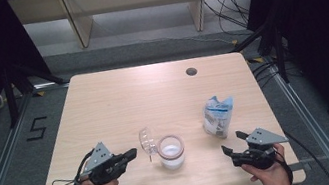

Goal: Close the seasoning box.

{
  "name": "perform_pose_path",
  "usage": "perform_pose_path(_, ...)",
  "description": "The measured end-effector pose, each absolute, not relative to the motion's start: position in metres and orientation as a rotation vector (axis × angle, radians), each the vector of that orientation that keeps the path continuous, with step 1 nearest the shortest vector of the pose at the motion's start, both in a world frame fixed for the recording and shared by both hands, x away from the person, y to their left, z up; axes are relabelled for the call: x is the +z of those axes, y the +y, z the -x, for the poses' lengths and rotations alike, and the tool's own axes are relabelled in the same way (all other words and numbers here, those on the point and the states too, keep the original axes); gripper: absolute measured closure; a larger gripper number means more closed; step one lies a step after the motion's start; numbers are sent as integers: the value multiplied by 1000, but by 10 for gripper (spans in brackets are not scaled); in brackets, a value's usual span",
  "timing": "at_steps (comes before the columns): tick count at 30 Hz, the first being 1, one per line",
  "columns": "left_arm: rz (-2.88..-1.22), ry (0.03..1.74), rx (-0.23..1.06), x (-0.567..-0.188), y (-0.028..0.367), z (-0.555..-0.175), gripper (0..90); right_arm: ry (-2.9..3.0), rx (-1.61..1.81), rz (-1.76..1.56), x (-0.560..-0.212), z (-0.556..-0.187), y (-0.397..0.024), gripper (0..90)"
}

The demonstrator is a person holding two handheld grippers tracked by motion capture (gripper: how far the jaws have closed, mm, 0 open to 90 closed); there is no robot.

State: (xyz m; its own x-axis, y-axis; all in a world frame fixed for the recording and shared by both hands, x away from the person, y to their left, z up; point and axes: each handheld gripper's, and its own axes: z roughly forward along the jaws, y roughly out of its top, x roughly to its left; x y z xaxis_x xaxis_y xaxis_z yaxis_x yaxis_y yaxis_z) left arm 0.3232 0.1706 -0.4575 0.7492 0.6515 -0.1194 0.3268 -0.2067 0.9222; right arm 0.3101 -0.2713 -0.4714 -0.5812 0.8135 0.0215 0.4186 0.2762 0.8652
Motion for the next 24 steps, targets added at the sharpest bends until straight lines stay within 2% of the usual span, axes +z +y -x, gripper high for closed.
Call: perform_pose_path(24, -1845, 714, 340, -451, 154, -332, 886, 2121, 1229, -1125, -472, -308, -269, 277)
